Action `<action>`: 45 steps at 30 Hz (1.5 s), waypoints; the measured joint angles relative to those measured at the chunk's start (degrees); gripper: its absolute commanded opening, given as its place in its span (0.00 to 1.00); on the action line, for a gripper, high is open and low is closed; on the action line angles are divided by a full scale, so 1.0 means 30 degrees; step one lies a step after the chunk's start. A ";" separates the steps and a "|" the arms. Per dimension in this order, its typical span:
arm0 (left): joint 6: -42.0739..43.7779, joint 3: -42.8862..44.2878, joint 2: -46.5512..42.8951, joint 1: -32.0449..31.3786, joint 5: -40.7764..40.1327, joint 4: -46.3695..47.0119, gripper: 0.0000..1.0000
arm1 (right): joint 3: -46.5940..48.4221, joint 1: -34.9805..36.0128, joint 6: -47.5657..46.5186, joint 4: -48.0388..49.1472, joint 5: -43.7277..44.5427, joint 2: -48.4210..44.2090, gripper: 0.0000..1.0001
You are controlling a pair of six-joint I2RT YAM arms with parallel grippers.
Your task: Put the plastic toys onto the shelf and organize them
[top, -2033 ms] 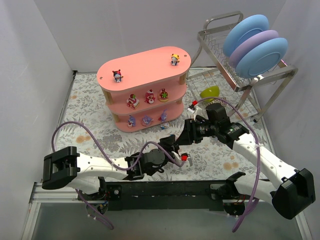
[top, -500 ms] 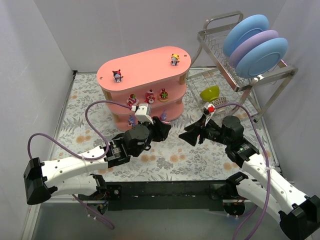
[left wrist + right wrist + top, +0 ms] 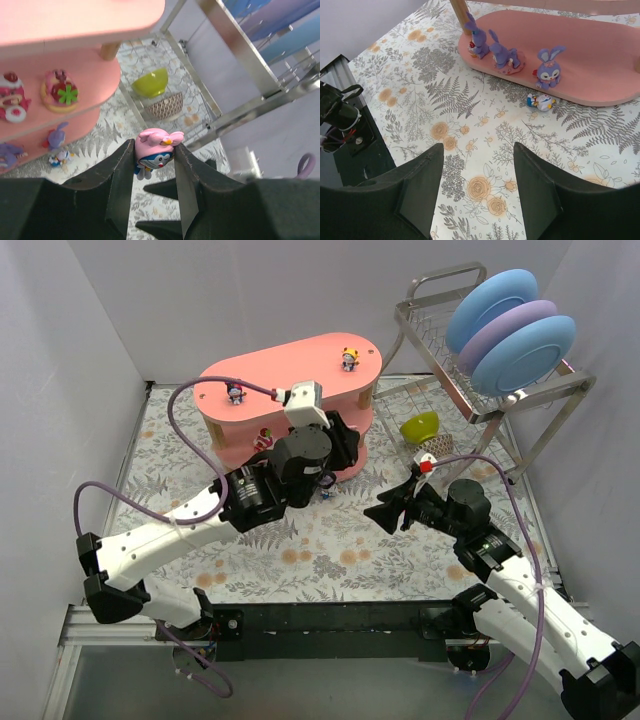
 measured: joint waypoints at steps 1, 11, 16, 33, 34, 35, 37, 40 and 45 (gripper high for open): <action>0.0219 0.1217 0.0561 0.0000 -0.0386 -0.0597 0.00 | 0.0000 0.0000 -0.0087 -0.0087 0.0095 -0.0066 0.65; 0.3002 0.8684 0.4291 0.1821 -0.1428 -0.2346 0.00 | 0.0000 0.0000 -0.0692 -0.0605 0.0699 -0.0678 0.66; 0.4131 0.9253 0.4954 0.3308 -0.1333 -0.1785 0.00 | 0.0000 0.0000 -0.0984 -0.1129 0.0889 -0.0911 0.65; 0.4255 0.9267 0.6448 0.6688 0.1377 -0.1333 0.00 | 0.0000 0.0000 -0.1464 -0.1581 0.0889 -0.1093 0.66; 0.4167 0.9267 0.6448 0.6754 0.1588 -0.1341 0.00 | 0.0000 -0.0007 -0.1464 -0.1581 0.0889 -0.1093 0.66; 0.4102 0.9267 0.6462 0.6805 0.1778 -0.1341 0.00 | 0.0000 -0.0015 -0.1464 -0.1581 0.0889 -0.1093 0.66; 0.3934 0.9267 0.6492 0.6892 0.2069 -0.1348 0.01 | 0.0000 -0.0029 -0.1472 -0.1581 0.0889 -0.1093 0.66; 0.3716 0.9275 0.6608 0.7002 0.2361 -0.1392 0.02 | -0.0007 -0.0029 -0.1464 -0.1581 0.0889 -0.1093 0.66; 0.3475 0.9282 0.7096 0.7104 0.2681 -0.1472 0.06 | -0.0007 -0.0029 -0.1472 -0.1581 0.0882 -0.1093 0.66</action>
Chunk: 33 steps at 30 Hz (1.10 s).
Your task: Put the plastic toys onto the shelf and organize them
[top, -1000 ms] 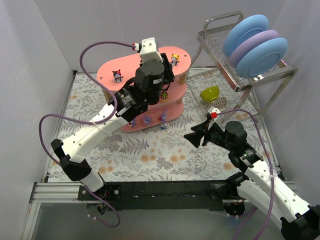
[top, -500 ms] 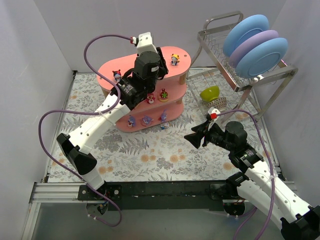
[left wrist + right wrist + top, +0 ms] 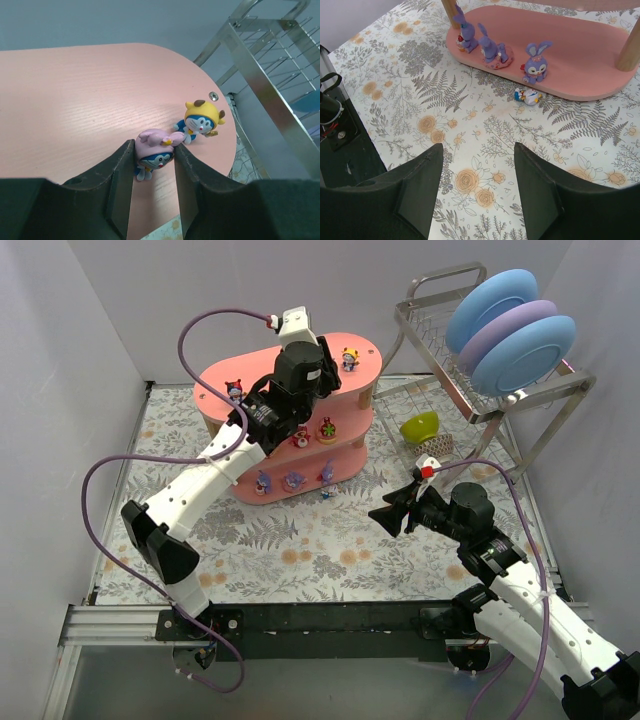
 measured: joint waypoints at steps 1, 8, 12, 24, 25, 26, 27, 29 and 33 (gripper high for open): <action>-0.0044 0.0007 0.0109 0.0022 0.0058 0.0022 0.09 | 0.0000 0.0000 0.0000 0.0000 0.0007 0.0000 0.66; -0.0146 0.0233 0.0306 0.0066 0.0175 0.0022 0.29 | -0.0015 0.0000 0.0000 0.0000 0.0000 0.0007 0.66; -0.0204 0.0233 0.0306 0.0073 0.0189 0.0015 0.39 | -0.0131 0.0000 0.0000 0.0000 -0.0007 0.0007 0.66; -0.0211 0.0226 0.0299 0.0109 0.0189 -0.0168 0.56 | -0.0248 -0.0007 0.0000 -0.0022 -0.0124 0.0051 0.66; -0.0211 0.0226 0.0291 0.0109 0.0189 -0.0168 0.59 | -0.0248 -0.0007 -0.0007 -0.0022 -0.0138 0.0051 0.66; -0.0204 0.0226 0.0291 0.0124 0.0197 -0.0168 0.61 | -0.0248 0.0000 0.0000 -0.0022 -0.0146 0.0051 0.66; -0.0211 0.0226 0.0270 0.0124 0.0233 -0.0175 0.63 | -0.0248 0.0000 0.0000 -0.0022 -0.0146 0.0051 0.66; -0.0197 0.0226 0.0182 0.0131 0.0372 -0.0291 0.70 | -0.0248 -0.0007 0.0000 -0.0015 -0.0160 0.0051 0.66; -0.0189 0.0211 -0.0474 0.0138 0.0838 -0.0874 0.82 | -0.0262 -0.0007 0.0015 0.0146 -0.0459 0.0379 0.66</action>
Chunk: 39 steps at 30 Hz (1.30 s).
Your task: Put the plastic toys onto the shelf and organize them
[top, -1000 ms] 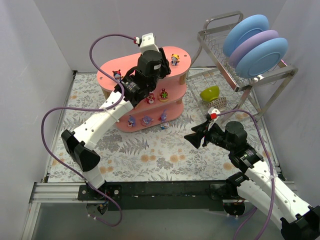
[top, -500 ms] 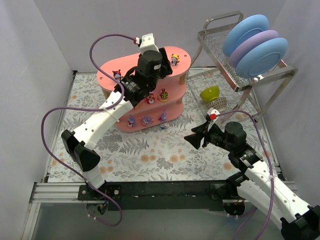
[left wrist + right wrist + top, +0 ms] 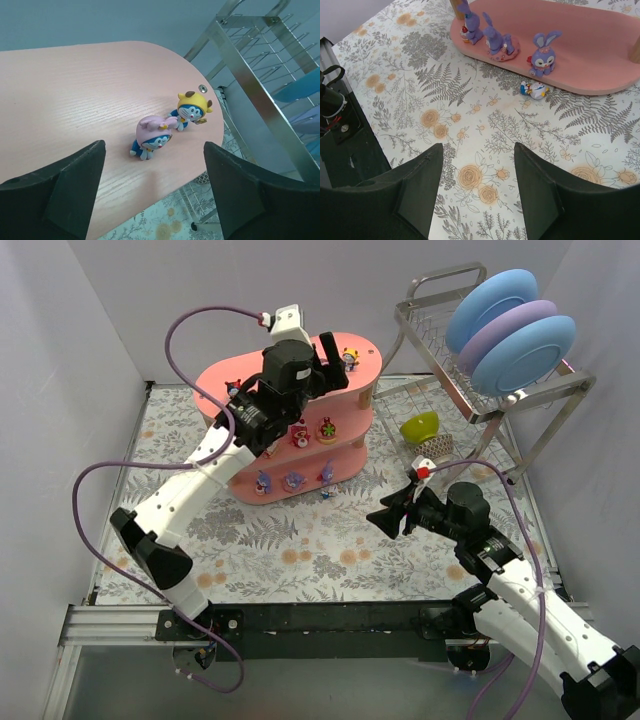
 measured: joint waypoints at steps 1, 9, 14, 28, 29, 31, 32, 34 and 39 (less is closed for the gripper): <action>0.0000 -0.0029 -0.0306 0.0000 0.0168 -0.0182 0.84 | -0.0051 0.0000 0.0036 0.0124 -0.0066 0.0153 0.66; -0.0102 -0.2929 -0.5238 0.0000 0.2514 -0.0546 0.98 | -0.1574 0.0007 0.0940 0.3133 -0.0612 0.2922 0.67; -0.0175 -0.6470 -0.8947 0.0000 0.4801 -0.0423 0.98 | -0.2069 0.0000 0.2259 0.6018 -0.0481 0.6681 0.67; -0.0940 -1.2735 -1.3500 0.0000 0.6761 -0.1217 0.98 | -0.1239 0.0073 0.9588 1.4090 0.1515 1.6189 0.57; -0.0962 -1.2874 -1.3624 0.0000 0.6768 -0.1282 0.98 | -0.1122 0.0095 1.0098 1.4651 0.1559 1.6677 0.56; -0.1013 -1.3107 -1.3784 0.0000 0.6768 -0.1304 0.98 | -0.0918 0.0131 1.1016 1.5795 0.1639 1.7675 0.55; -0.1020 -1.3223 -1.3857 0.0000 0.6768 -0.1333 0.98 | -0.0831 0.0153 1.1431 1.6385 0.1690 1.8185 0.54; -0.1020 -1.3398 -1.3959 0.0000 0.6768 -0.1326 0.98 | -0.0743 0.0226 1.2284 1.7340 0.1880 1.9001 0.54; -0.1027 -1.3486 -1.4003 0.0000 0.6761 -0.1596 0.98 | -0.0430 0.0685 1.3821 1.8819 0.2754 2.0291 0.53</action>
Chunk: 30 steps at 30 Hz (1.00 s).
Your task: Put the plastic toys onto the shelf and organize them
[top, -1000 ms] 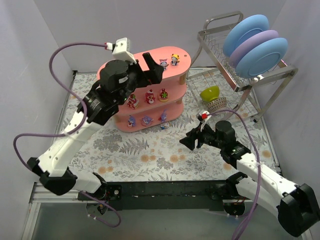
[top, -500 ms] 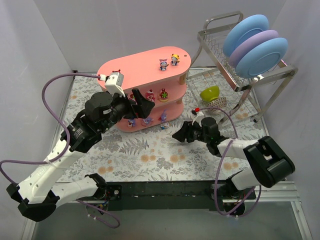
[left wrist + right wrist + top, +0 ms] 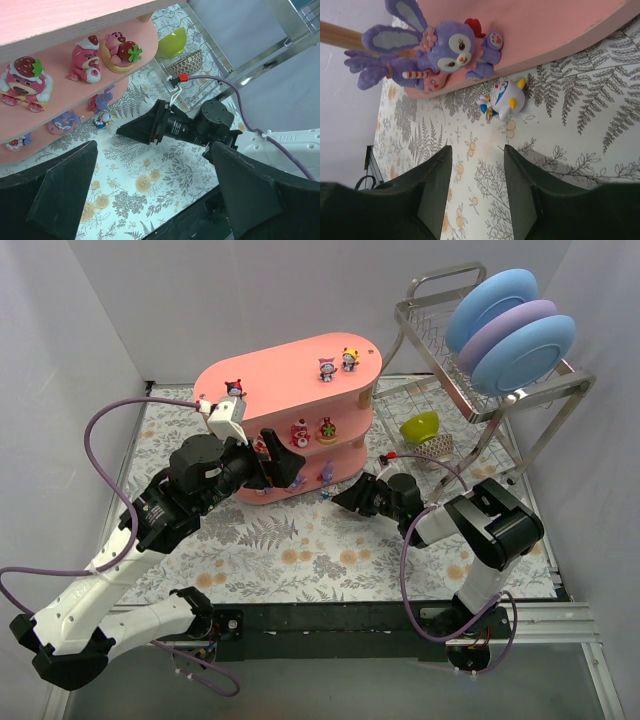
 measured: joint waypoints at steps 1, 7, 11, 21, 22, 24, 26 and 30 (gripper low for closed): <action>0.0000 0.0000 0.0000 0.0000 0.0000 0.0000 0.98 | 0.0109 0.0102 0.0240 0.0211 0.0270 0.0182 0.52; 0.0007 -0.0015 0.0000 0.0000 -0.0015 -0.0066 0.98 | 0.0925 0.0597 0.1355 0.0233 0.2164 0.0882 0.49; 0.0007 -0.0124 -0.0080 0.0000 -0.0029 -0.0138 0.98 | 0.1282 0.0838 0.1851 0.0095 0.3045 0.1209 0.47; 0.0007 -0.0219 -0.0291 0.0000 -0.0233 -0.0423 0.98 | 0.1741 0.1311 0.2688 -0.0627 0.4218 0.1953 0.43; 0.0007 -0.0219 -0.0313 0.0000 -0.0248 -0.0423 0.98 | 0.1792 0.1362 0.2725 -0.0729 0.4284 0.1974 0.42; 0.0015 -0.0248 -0.0357 0.0000 -0.0284 -0.0423 0.98 | 0.1872 0.1450 0.2776 -0.0852 0.4357 0.1974 0.41; 0.0007 -0.0277 -0.0386 0.0000 -0.0306 -0.0423 0.98 | 0.1931 0.1508 0.2849 -0.0903 0.4459 0.1989 0.41; 0.0015 -0.0284 -0.0401 0.0000 -0.0379 -0.0423 0.98 | 0.2113 0.1588 0.3118 -0.0925 0.4619 0.2149 0.40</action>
